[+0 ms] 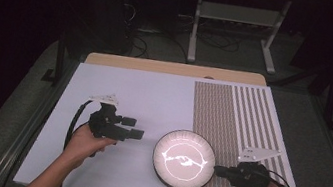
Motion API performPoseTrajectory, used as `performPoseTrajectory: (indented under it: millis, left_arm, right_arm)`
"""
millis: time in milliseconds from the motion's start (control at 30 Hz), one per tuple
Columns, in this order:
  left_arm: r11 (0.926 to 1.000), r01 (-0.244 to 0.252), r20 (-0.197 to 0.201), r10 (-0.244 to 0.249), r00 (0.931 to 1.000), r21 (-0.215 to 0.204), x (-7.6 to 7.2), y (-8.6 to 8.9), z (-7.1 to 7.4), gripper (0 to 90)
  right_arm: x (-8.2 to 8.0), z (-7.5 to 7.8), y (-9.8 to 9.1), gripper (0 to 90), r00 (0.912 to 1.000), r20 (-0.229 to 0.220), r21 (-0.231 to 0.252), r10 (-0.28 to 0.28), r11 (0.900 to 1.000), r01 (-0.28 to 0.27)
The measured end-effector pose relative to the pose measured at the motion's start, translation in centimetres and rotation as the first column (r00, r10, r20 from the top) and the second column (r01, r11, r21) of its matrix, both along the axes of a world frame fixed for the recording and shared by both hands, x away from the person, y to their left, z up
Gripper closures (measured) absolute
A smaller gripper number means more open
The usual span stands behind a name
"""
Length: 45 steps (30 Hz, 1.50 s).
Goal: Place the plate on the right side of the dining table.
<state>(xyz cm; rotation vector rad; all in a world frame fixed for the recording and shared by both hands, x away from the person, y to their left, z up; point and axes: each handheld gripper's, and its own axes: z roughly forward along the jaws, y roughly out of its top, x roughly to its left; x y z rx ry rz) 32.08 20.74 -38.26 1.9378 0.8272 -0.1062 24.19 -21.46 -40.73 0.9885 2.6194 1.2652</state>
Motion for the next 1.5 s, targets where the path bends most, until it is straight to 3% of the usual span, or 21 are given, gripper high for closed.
performPoseTrajectory:
  millis: [233, 733, 1000, 1500]
  left_arm:
    - [1.0, 0.001, -0.005, -0.001, 1.0, -0.003, 0.0, -1.0, 0.0, 29.8]
    - [0.9999, -0.004, -0.017, 0.004, 0.9999, 0.011, -0.3, -1.8, -0.5, 29.8]
    - [0.9996, -0.029, -0.024, 0.029, 0.9993, -0.006, -0.5, -1.8, -0.4, 35.8]
    - [0.9978, -0.06, -0.049, 0.061, 0.9969, 0.03, -0.7, -1.8, -0.5, 42.8]
  right_arm:
    - [0.1, -0.4, 0.6, 89.6, 0.9997, -0.02, -0.026, 0.011, 0.9996, -0.011]
    - [0.2, -0.5, 0.8, 89.8, 0.9993, -0.036, -0.024, -0.005, 0.9997, 0.004]
    - [0.4, -0.6, 1.2, 89.8, 0.9993, -0.035, -0.026, -0.012, 0.9996, 0.011]
    - [0.9, -0.8, 2.4, 89.9, 0.9991, -0.038, -0.029, -0.02, 0.9994, 0.019]
